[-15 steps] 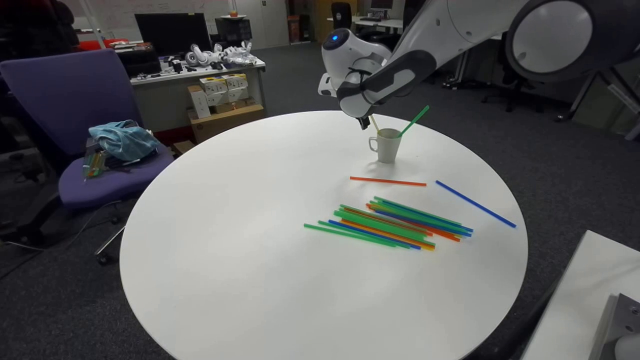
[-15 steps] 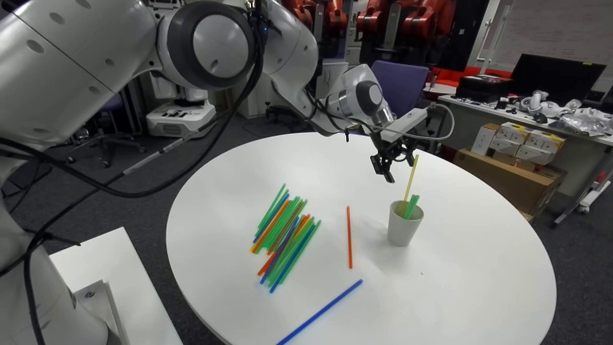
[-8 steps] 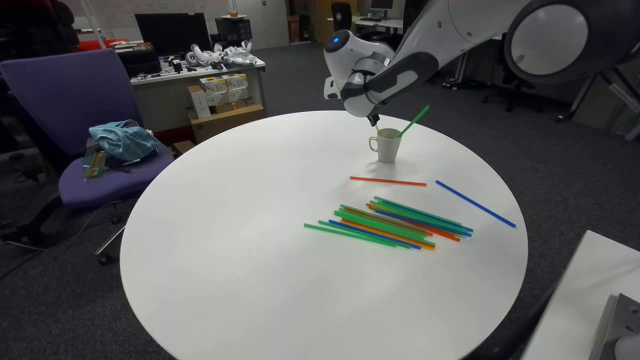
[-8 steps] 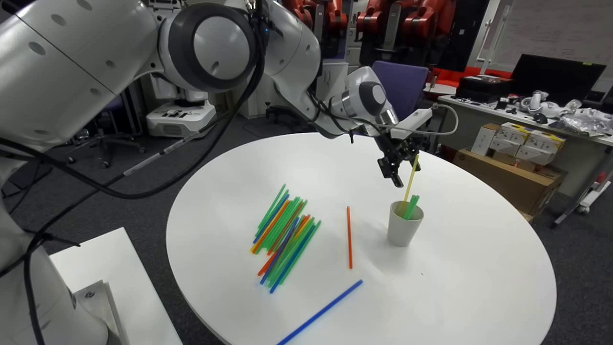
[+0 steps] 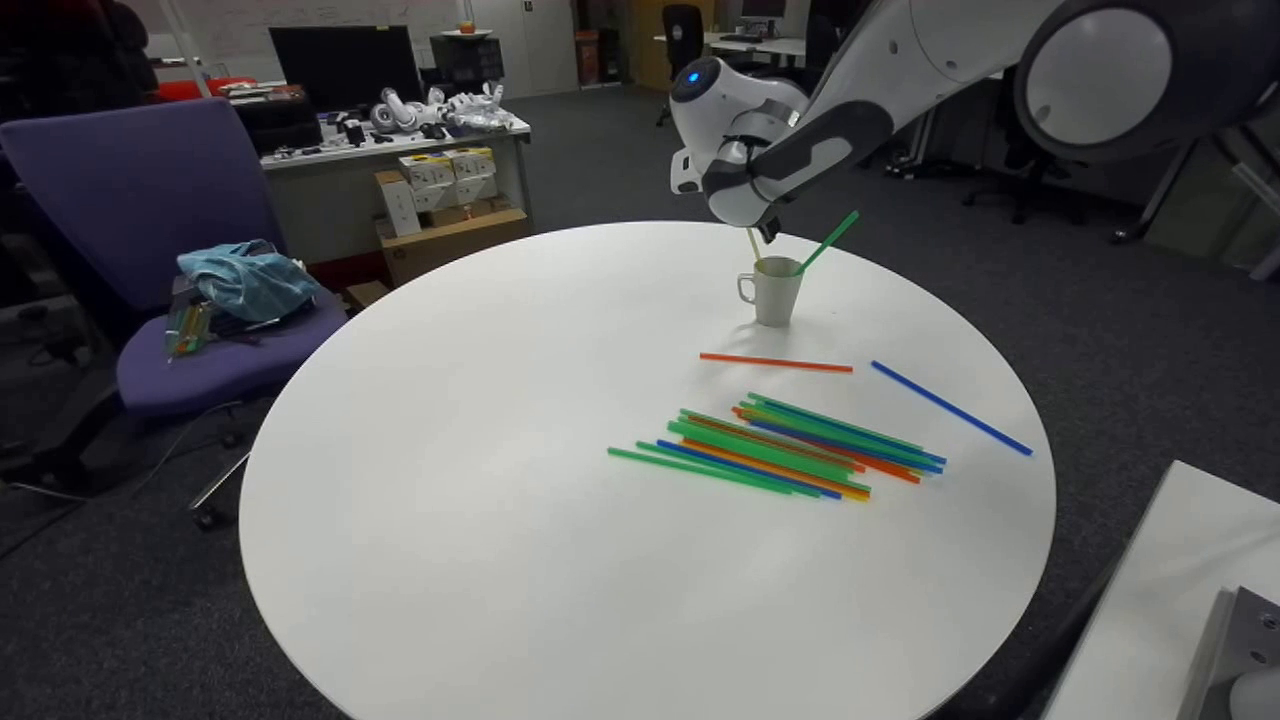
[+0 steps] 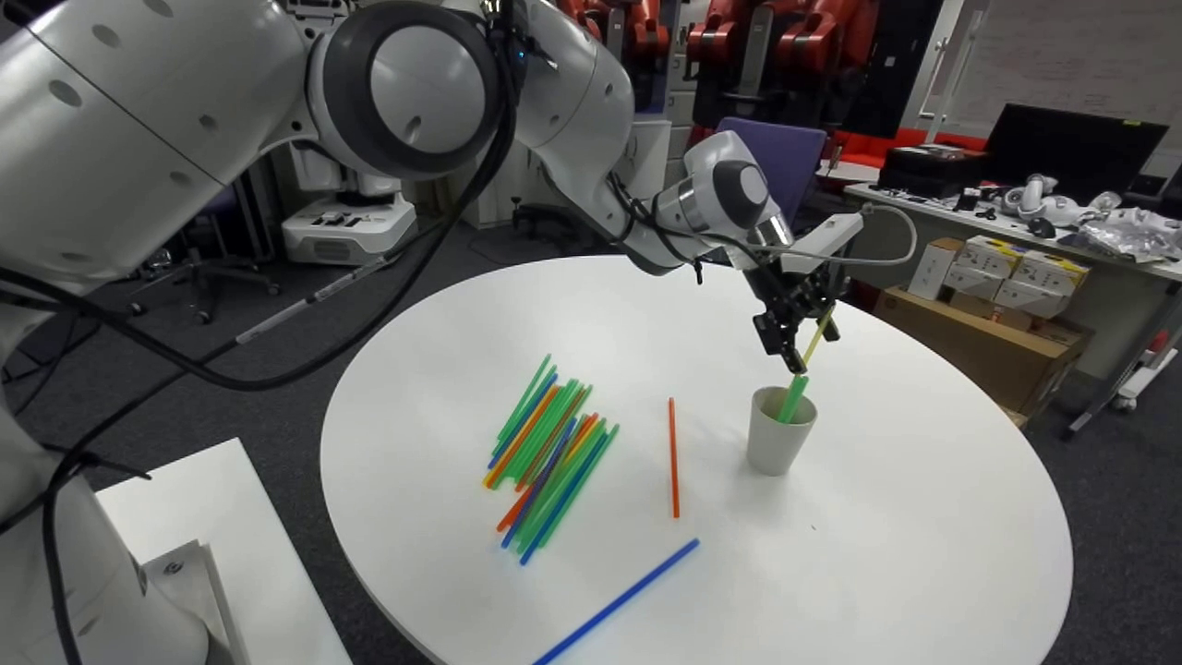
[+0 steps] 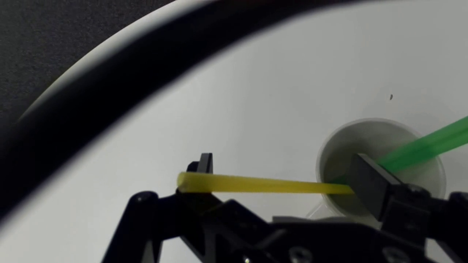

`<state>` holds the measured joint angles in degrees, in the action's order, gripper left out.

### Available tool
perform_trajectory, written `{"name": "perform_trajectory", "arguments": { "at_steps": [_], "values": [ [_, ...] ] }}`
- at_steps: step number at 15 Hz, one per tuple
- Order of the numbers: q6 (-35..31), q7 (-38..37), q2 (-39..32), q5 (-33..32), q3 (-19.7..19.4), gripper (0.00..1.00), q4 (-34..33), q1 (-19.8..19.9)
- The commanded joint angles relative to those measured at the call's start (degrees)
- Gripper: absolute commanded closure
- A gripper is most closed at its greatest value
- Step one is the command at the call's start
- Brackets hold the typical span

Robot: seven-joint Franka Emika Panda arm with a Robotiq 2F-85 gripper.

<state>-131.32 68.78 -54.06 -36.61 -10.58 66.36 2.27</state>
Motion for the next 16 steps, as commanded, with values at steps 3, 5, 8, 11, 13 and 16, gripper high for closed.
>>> {"name": "perform_trajectory", "arguments": {
  "at_steps": [3,5,8,11,13,16],
  "values": [
    [-0.84,1.65,8.1,-1.25,0.92,0.0,8.23,0.48],
    [-0.95,1.97,11.54,-0.95,1.56,0.0,12.85,0.77],
    [-0.8,1.77,16.14,-0.54,2.19,0.0,20.23,1.57],
    [-0.8,1.09,19.93,-0.44,2.16,0.0,26.42,2.6],
    [-1.02,1.0,22.05,-0.5,2.16,0.0,29.81,3.39],
    [-1.07,1.01,24.43,-0.41,2.34,0.0,33.37,4.36]
  ]
}}
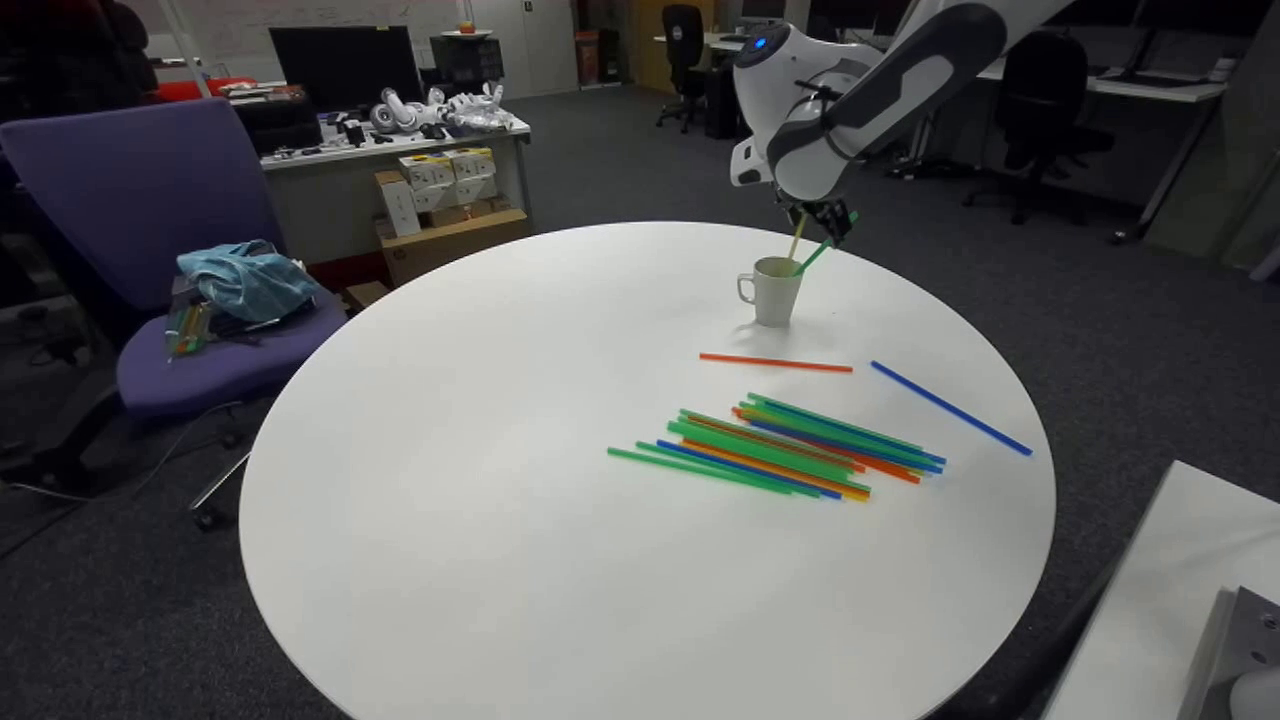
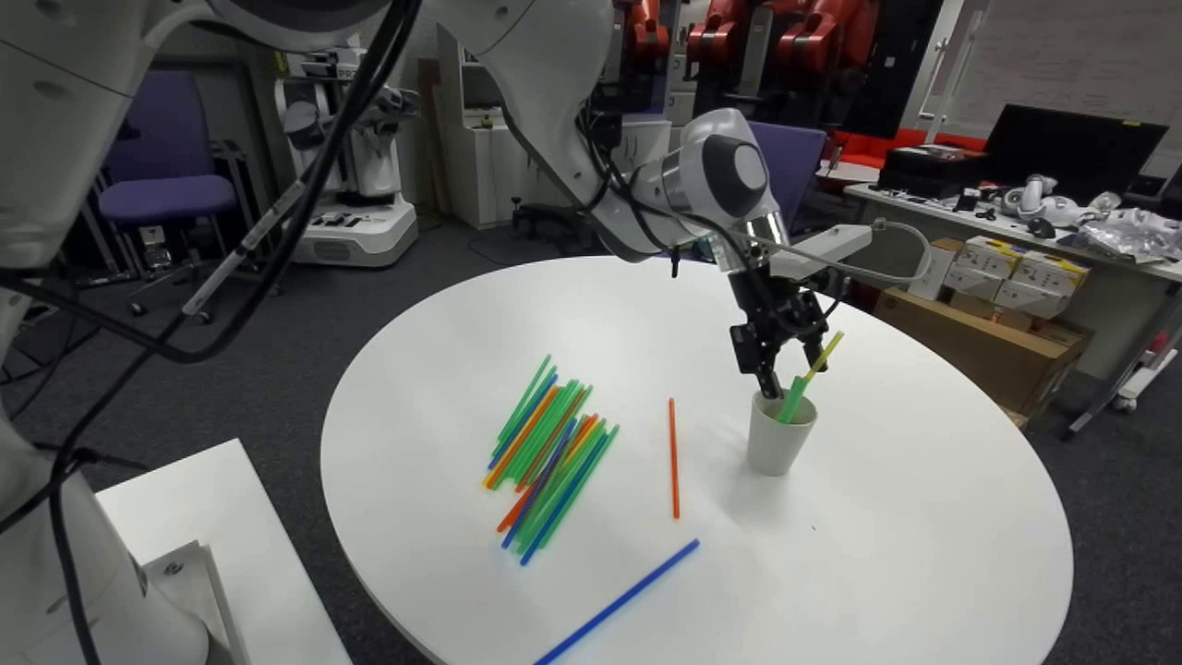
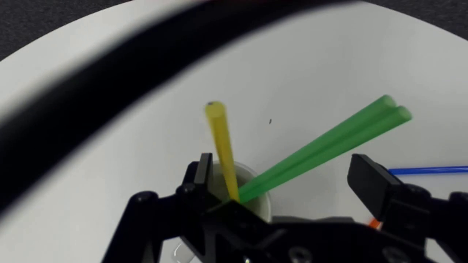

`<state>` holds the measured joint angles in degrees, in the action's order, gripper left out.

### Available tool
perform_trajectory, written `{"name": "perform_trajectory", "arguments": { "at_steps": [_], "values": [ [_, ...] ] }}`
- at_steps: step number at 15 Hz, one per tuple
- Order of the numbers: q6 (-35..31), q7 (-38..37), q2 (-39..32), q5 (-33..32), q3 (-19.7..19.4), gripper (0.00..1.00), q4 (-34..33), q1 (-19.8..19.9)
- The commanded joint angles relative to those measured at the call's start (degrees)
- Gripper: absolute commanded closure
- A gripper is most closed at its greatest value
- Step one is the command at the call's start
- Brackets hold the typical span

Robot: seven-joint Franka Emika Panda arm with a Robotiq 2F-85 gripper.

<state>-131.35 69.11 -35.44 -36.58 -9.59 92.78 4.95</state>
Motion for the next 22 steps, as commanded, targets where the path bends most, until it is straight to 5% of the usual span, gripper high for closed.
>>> {"name": "perform_trajectory", "arguments": {
  "at_steps": [1,5,6,8,17,22],
  "values": [
    [-1.15,0.62,6.41,-0.52,1.37,0.0,7.91,1.88],
    [-1.31,0.19,8.2,-0.24,1.68,0.0,10.6,2.35],
    [-1.97,0.11,8.5,0.1,1.95,0.25,11.14,2.62],
    [-2.66,-0.11,8.74,0.49,2.19,0.32,11.94,2.81],
    [-4.89,-0.12,9.15,0.34,2.23,1.0,13.73,2.76],
    [-6.38,-0.25,9.05,0.35,2.21,0.97,14.04,2.74]
  ]
}}
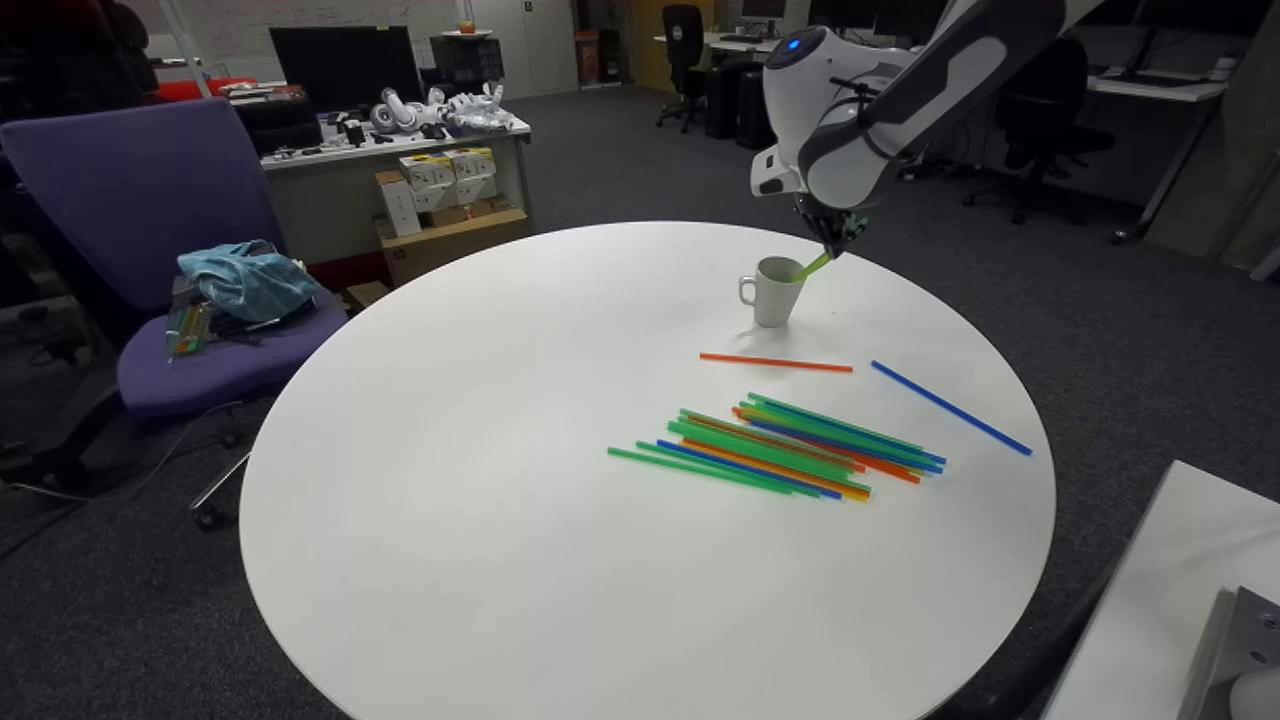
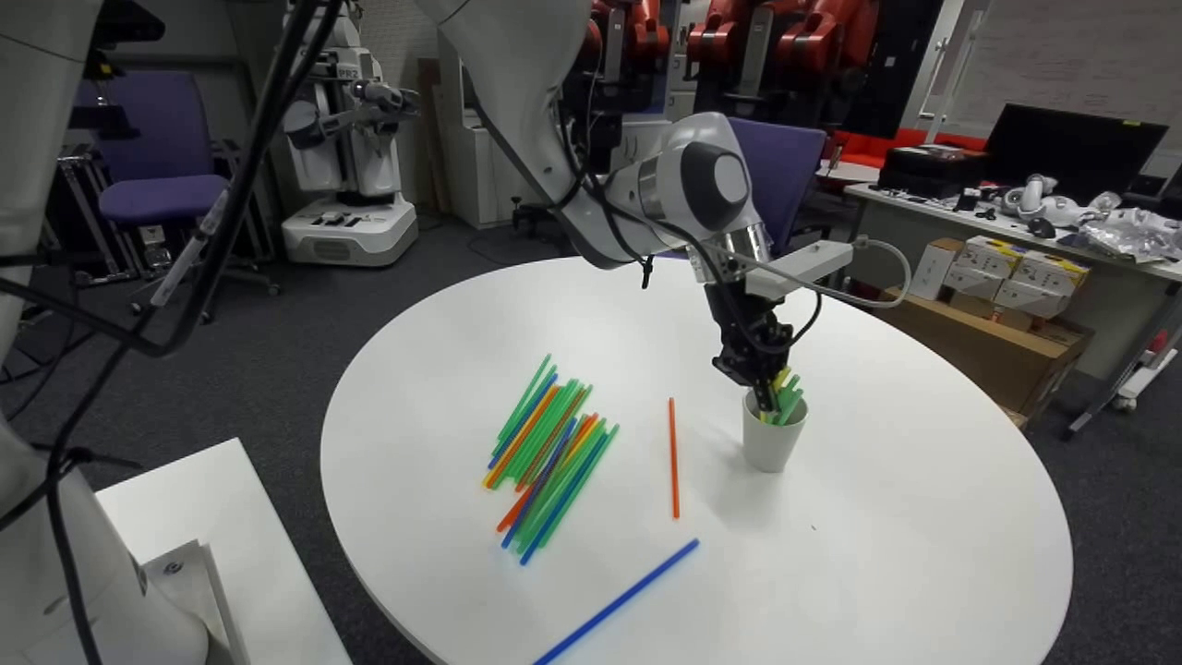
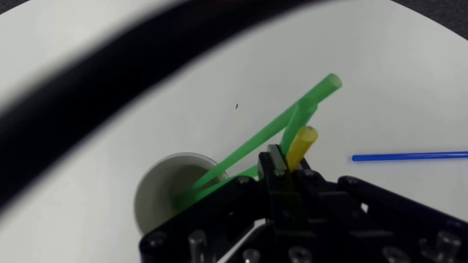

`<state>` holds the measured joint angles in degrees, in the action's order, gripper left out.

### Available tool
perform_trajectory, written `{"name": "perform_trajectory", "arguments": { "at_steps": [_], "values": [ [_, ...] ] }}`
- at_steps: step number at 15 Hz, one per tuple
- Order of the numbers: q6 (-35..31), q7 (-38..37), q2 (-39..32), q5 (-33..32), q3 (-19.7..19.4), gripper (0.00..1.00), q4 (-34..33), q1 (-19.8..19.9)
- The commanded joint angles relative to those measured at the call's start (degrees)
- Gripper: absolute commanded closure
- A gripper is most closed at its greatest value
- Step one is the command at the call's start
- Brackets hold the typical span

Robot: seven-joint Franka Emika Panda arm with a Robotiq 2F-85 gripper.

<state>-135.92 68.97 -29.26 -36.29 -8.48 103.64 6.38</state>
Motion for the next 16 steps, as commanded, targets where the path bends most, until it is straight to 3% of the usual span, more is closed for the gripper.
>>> {"name": "perform_trajectory", "arguments": {
  "at_steps": [1,3,12,16],
  "values": [
    [-2.12,-0.2,2.86,0.19,1.15,0.73,3.2,1.35],
    [-2.58,-0.39,2.81,0.23,1.13,0.72,3.16,1.35],
    [-5.94,-2.16,1.29,-1.04,0.13,0.05,1.41,1.16],
    [-5.89,-2.43,1.05,-0.97,0.07,0.0,1.14,1.61]
  ]
}}
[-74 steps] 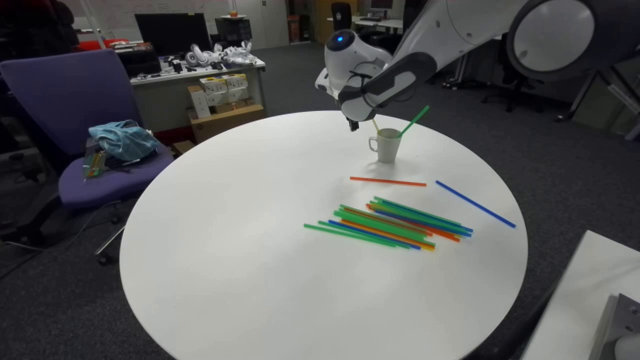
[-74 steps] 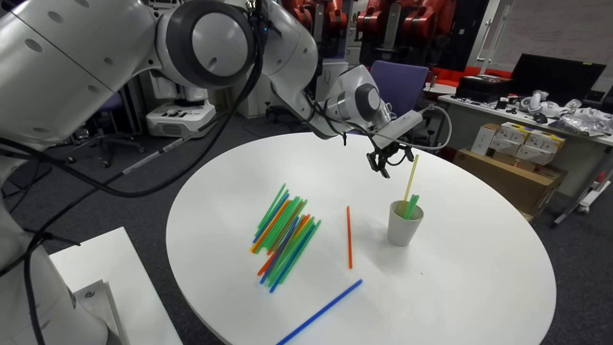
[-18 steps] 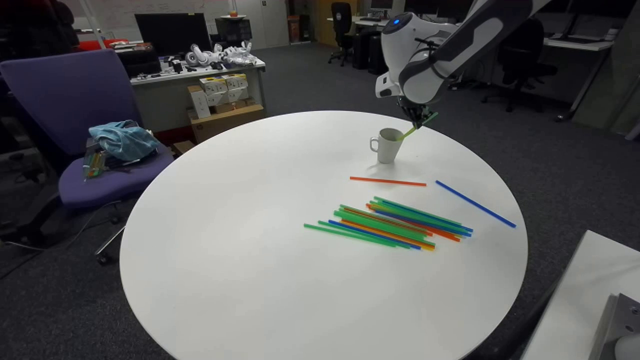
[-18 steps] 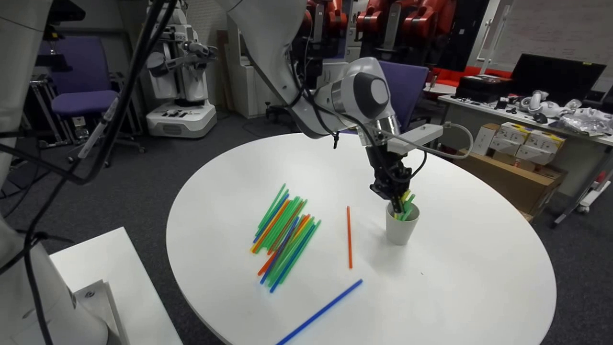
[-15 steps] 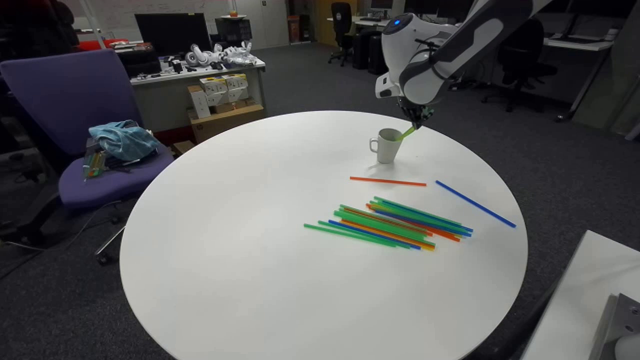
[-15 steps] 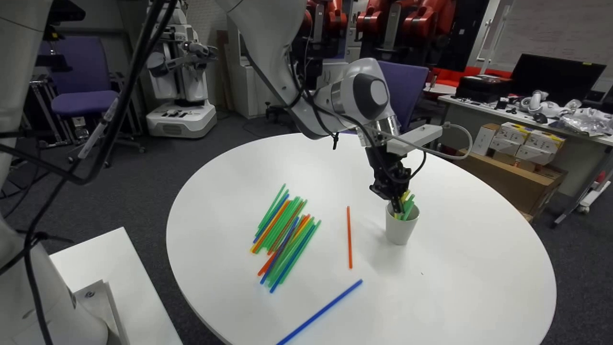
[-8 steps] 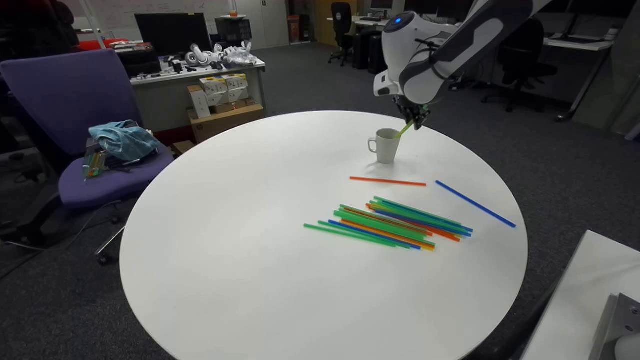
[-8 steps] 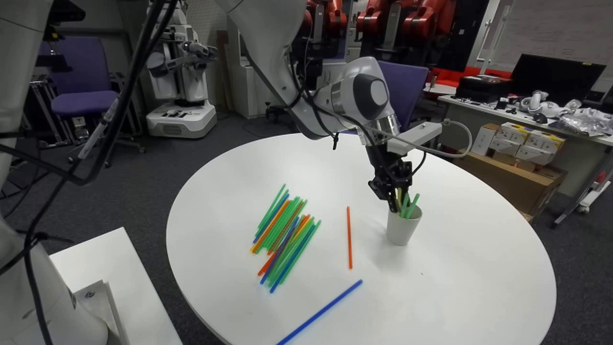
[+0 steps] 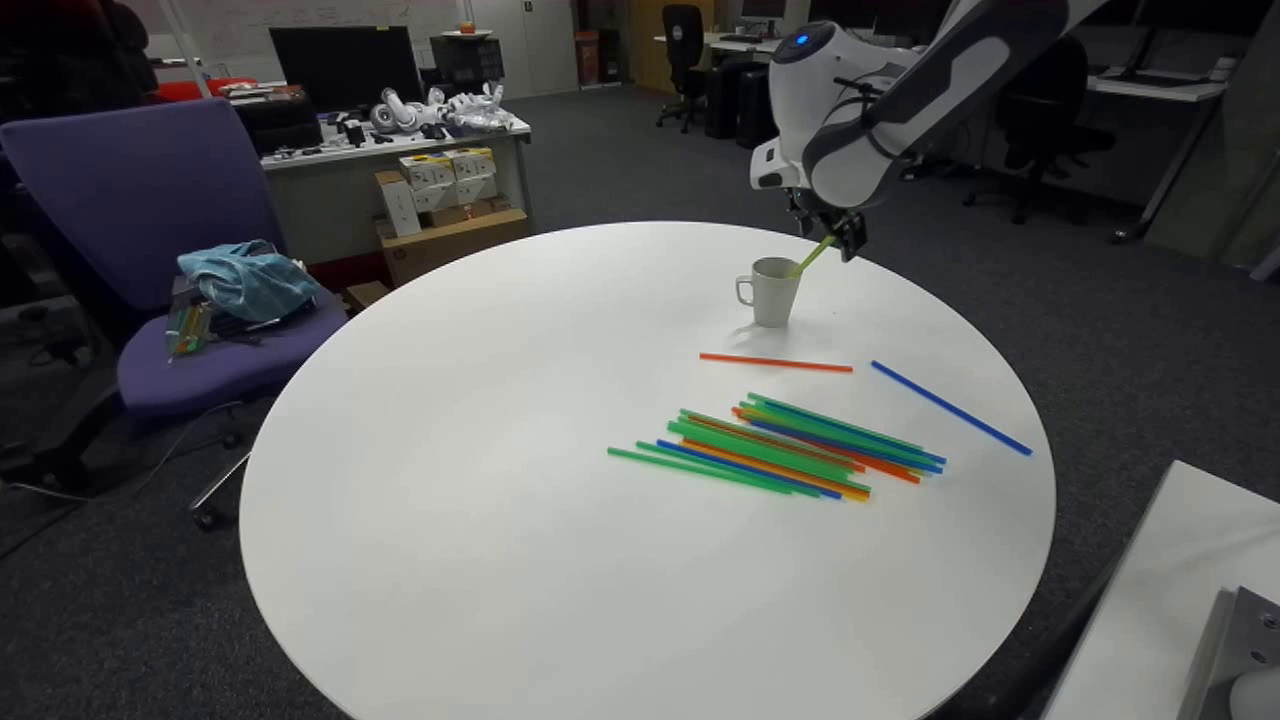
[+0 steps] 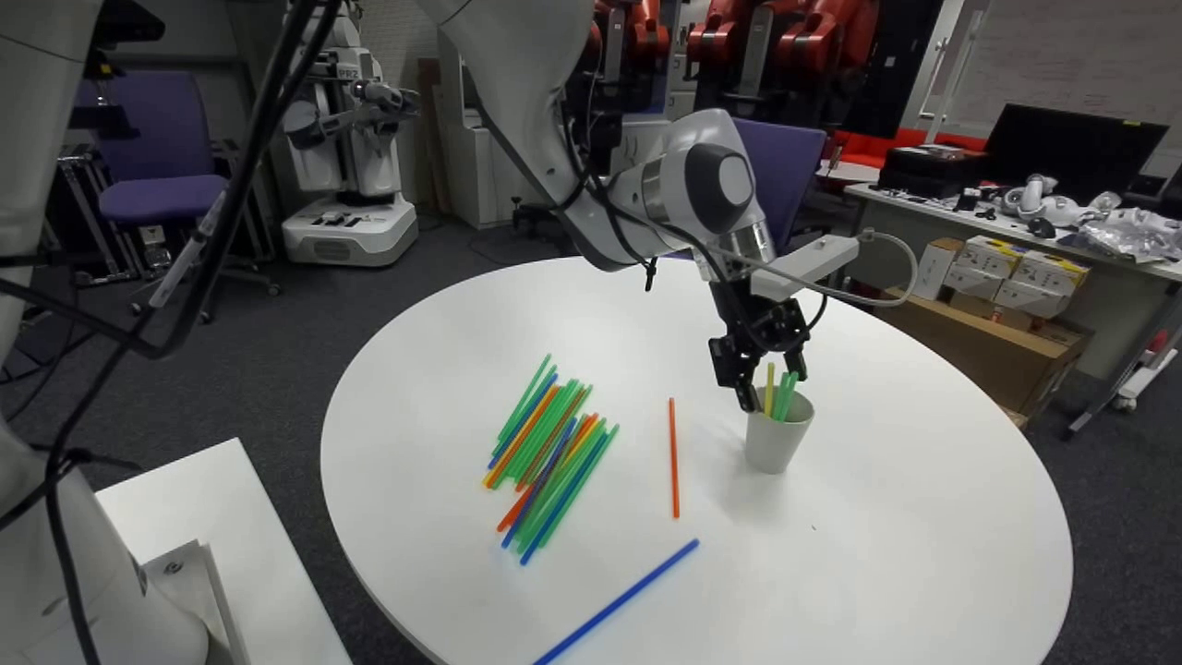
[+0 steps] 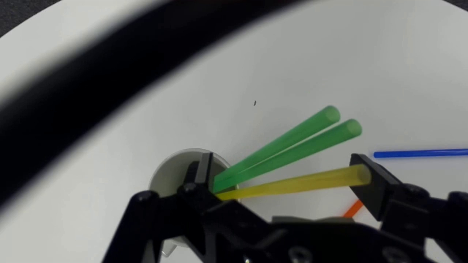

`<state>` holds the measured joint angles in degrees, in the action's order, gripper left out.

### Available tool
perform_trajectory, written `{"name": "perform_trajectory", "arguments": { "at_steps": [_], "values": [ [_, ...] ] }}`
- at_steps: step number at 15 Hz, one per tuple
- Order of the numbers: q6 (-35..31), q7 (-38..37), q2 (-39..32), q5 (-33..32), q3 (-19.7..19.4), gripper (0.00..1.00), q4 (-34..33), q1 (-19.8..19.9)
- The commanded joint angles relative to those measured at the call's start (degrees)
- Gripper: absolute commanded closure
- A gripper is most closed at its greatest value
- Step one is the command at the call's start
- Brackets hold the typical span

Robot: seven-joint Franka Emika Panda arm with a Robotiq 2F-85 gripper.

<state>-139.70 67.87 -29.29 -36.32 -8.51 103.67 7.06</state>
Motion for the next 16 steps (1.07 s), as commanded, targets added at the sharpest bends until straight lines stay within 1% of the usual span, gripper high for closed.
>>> {"name": "perform_trajectory", "arguments": {
  "at_steps": [1,2,3,5,11,13,16],
  "values": [
    [-2.14,-1.39,1.02,-0.97,0.06,0.0,1.08,1.02],
    [-2.37,-1.57,0.93,-1.16,-0.03,0.25,1.03,1.07],
    [-2.55,-1.67,0.9,-1.34,-0.1,0.27,1.02,1.11],
    [-2.48,-1.68,0.9,-1.23,-0.06,0.4,1.02,1.24],
    [-2.8,-2.27,0.82,-1.26,-0.04,0.87,0.89,1.16],
    [-3.12,-2.51,0.81,-1.3,-0.03,0.99,0.87,1.13],
    [-4.28,-3.25,0.92,-1.39,-0.06,1.0,0.79,1.09]
  ]
}}
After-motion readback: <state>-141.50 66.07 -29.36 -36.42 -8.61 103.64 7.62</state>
